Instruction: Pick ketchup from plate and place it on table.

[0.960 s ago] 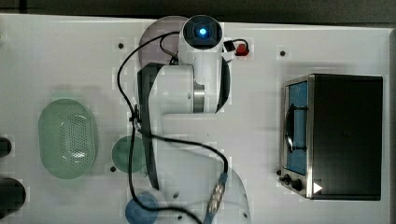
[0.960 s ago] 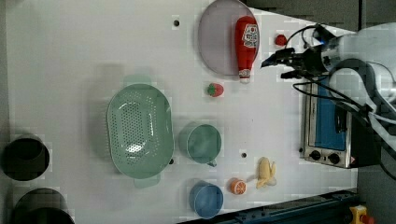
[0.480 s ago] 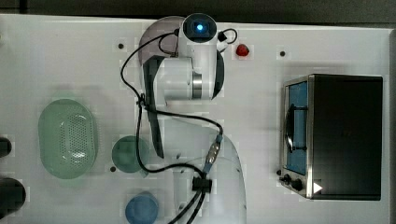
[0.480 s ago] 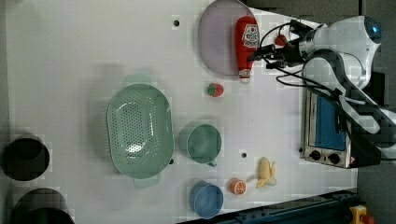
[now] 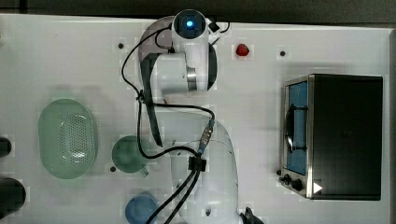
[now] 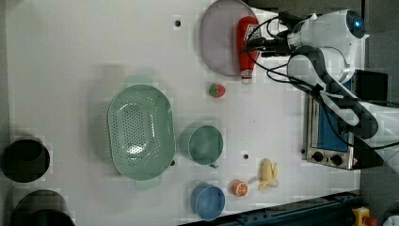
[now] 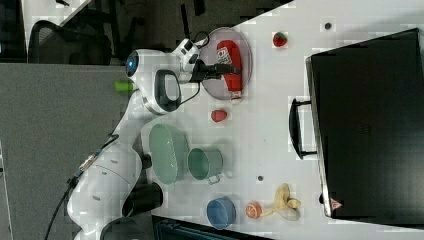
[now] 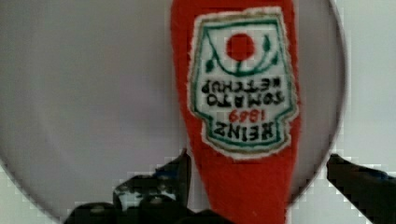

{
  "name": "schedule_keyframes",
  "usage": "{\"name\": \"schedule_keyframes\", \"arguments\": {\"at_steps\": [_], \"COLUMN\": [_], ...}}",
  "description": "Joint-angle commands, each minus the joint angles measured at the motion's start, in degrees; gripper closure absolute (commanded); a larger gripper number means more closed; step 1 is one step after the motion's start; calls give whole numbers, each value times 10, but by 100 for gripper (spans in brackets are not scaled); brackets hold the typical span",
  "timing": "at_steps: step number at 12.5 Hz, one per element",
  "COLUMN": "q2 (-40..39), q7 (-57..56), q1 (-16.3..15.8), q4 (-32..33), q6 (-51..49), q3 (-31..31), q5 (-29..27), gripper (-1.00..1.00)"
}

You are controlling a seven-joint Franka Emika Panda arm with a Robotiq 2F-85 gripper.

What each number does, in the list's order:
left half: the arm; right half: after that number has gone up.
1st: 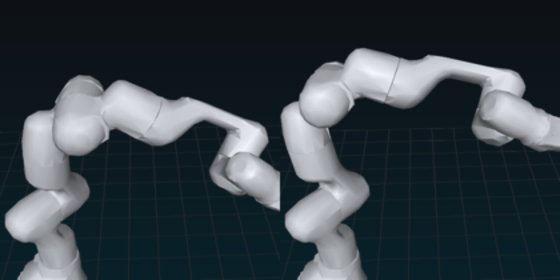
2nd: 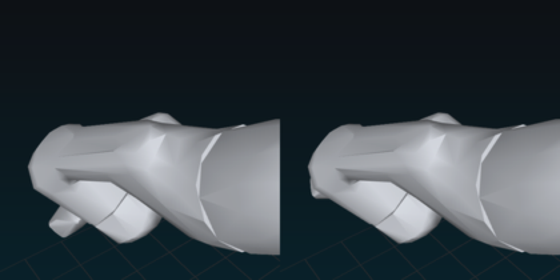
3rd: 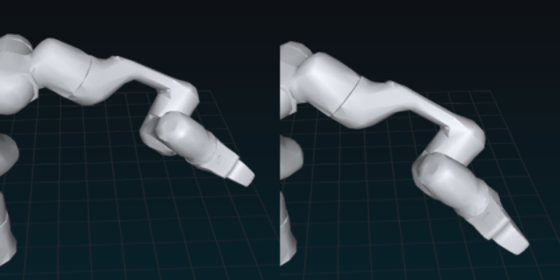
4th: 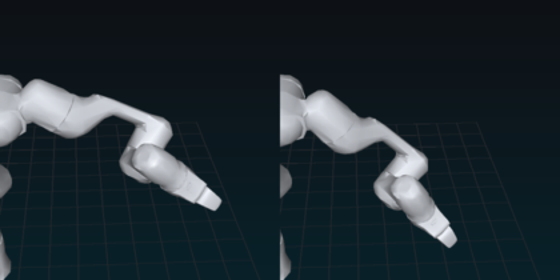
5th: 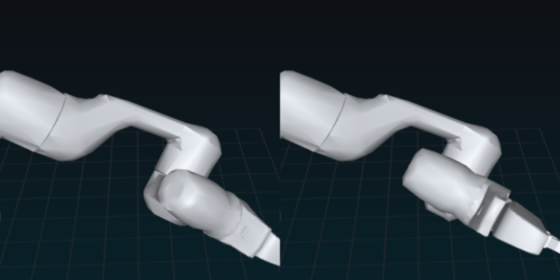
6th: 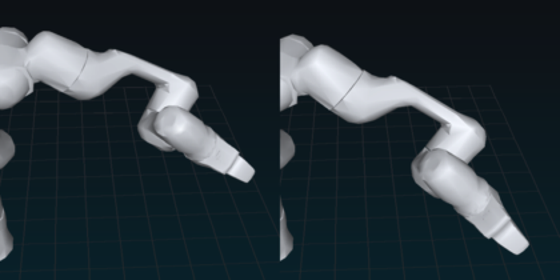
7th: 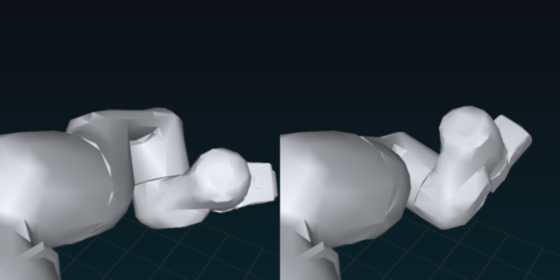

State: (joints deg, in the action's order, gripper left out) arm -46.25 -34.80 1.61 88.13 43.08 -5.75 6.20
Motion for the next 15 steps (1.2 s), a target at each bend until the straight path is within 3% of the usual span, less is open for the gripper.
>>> {"name": "schedule_keyframes", "arguments": {"at_steps": [1, 3, 6, 12, 15], "q2": [-15, -26, -31, 18, 94], "q7": [-24, -24, -24, -14, -13], "q1": [-5, -5, -5, -5, 3], "q4": [-17, -17, -18, -35, -25], "q6": [32, 65, 75, 68, -25], "q3": [2, 3, 4, -1, -1], "q5": [5, 5, 5, -4, -38], "gripper": [-100, -92, -25, -25, -25]}}
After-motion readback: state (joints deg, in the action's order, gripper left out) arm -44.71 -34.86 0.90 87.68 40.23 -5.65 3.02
